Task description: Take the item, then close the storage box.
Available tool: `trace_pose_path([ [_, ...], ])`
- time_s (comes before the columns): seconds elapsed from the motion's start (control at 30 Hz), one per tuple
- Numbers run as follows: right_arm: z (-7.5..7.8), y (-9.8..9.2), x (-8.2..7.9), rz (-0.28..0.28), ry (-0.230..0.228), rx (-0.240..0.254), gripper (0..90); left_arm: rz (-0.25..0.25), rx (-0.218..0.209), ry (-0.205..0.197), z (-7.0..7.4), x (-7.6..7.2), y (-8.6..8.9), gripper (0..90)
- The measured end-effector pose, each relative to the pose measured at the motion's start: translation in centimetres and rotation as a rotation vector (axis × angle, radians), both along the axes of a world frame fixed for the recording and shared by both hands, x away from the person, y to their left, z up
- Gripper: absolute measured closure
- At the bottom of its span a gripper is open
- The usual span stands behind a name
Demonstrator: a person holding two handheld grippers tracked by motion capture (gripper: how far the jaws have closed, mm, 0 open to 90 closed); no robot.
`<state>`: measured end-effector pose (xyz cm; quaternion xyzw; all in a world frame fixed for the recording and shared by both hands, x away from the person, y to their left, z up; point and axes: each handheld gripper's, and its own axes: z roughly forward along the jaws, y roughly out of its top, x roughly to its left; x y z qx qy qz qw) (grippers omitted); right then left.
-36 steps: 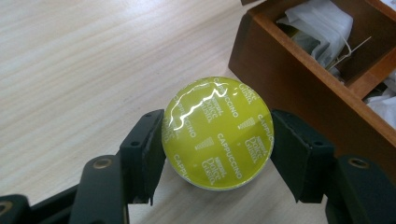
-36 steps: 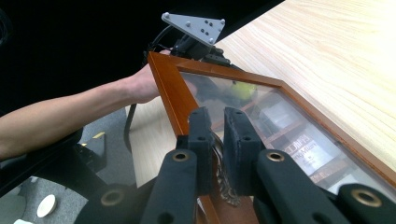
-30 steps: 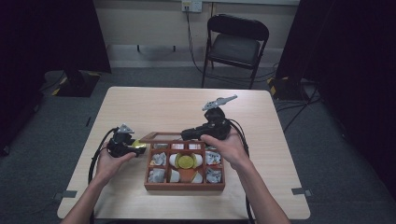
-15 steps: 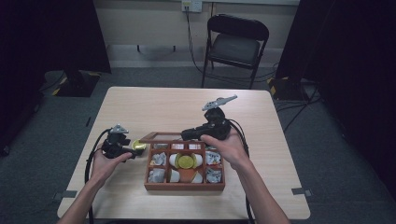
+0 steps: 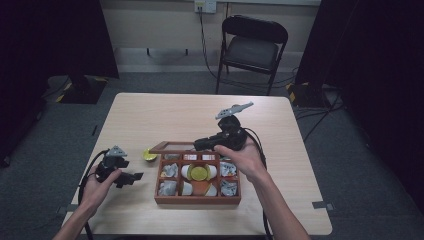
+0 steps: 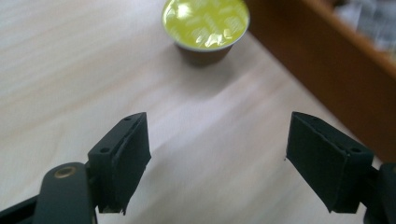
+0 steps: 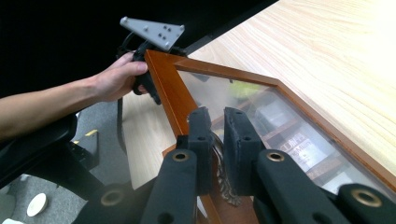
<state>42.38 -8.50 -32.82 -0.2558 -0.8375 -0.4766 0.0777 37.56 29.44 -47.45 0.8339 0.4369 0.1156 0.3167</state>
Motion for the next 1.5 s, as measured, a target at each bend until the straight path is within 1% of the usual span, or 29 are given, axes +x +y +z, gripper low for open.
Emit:
trace_pose_path([
  [0.07, -0.1, 0.0, -0.1, 0.002, -0.001, -0.005, 81.5, 0.003, 0.019, 0.007, -0.8, -0.6, 0.1, 20.6],
  [0.13, -0.1, 0.1, -0.2, 0.001, -0.001, -0.006, 81.4, 0.001, 0.049, 0.016, -1.5, -0.7, 0.0, 20.3],
  [0.17, -0.1, 0.1, -0.3, 0.001, -0.002, -0.01, 81.4, 0.006, 0.063, 0.005, -1.8, -0.8, 0.0, 20.1],
  [0.2, -0.1, 0.1, -0.4, 0.001, -0.003, -0.013, 81.4, 0.021, 0.061, -0.011, -2.0, -0.8, -0.1, 17.0],
  [0.23, -0.2, 0.1, -0.5, 0.0, -0.007, -0.016, 81.4, 0.024, 0.059, -0.018, -2.1, -0.9, -0.1, 15.1],
  [0.27, -0.2, 0.1, -0.5, 0.001, -0.01, -0.019, 81.4, 0.036, 0.045, -0.03, -2.2, -1.1, -0.1, 14.9],
  [0.3, -0.2, 0.2, -0.7, 0.004, -0.013, -0.026, 81.4, 0.035, 0.041, -0.04, -2.3, -1.1, 0.0, 14.6],
  [0.33, -0.2, 0.2, -0.7, 0.006, -0.013, -0.028, 81.5, 0.042, 0.027, -0.058, -2.5, -1.3, 0.0, 14.3],
  [0.37, -0.3, 0.2, -0.8, 0.008, -0.014, -0.031, 81.4, 0.042, 0.007, -0.089, -2.8, -1.5, 0.2, 13.6],
  [0.4, -0.4, 0.2, -0.9, 0.011, -0.01, -0.031, 81.4, 0.041, -0.008, -0.111, -3.1, -1.7, 0.3, 12.7],
  [0.47, -0.5, 0.2, -1.0, 0.018, -0.012, -0.037, 81.4, 0.04, -0.026, -0.138, -3.4, -1.8, 0.5, 11.2],
  [0.5, -0.6, 0.3, -1.1, 0.02, -0.012, -0.042, 81.4, 0.038, -0.029, -0.142, -3.4, -1.9, 0.5, 10.8],
  [0.63, -0.6, 0.3, -1.3, 0.016, -0.025, -0.05, 81.4, 0.036, -0.03, -0.143, -3.4, -1.8, 0.5, 10.6],
  [0.77, -0.7, 0.4, -1.5, 0.02, -0.028, -0.058, 81.4, 0.026, -0.033, -0.136, -3.5, -1.8, 0.5, 8.9],
  [0.9, -0.7, 0.4, -1.7, 0.024, -0.047, -0.06, 81.6, 0.013, -0.028, -0.133, -3.5, -1.7, 0.5, 6.6],
  [1.0, -0.9, 0.4, -1.9, 0.033, -0.047, -0.065, 81.6, 0.013, -0.027, -0.133, -3.5, -1.7, 0.4, 6.3],
  [1.07, -1.1, 0.5, -2.1, 0.037, -0.05, -0.073, 81.6, 0.001, -0.026, -0.124, -3.5, -1.7, 0.4, 5.1],
  [1.13, -1.2, 0.5, -2.4, 0.038, -0.056, -0.081, 81.5, -0.006, -0.022, -0.124, -3.5, -1.6, 0.3, 2.9],
  [1.37, -1.9, 0.7, -3.1, 0.051, -0.064, -0.107, 81.5, -0.007, -0.021, -0.121, -3.5, -1.6, 0.3, 1.9],
  [1.5, -2.3, 0.6, -3.3, 0.056, -0.06, -0.102, 81.5, -0.006, -0.019, -0.121, -3.5, -1.6, 0.3, 1.5],
])
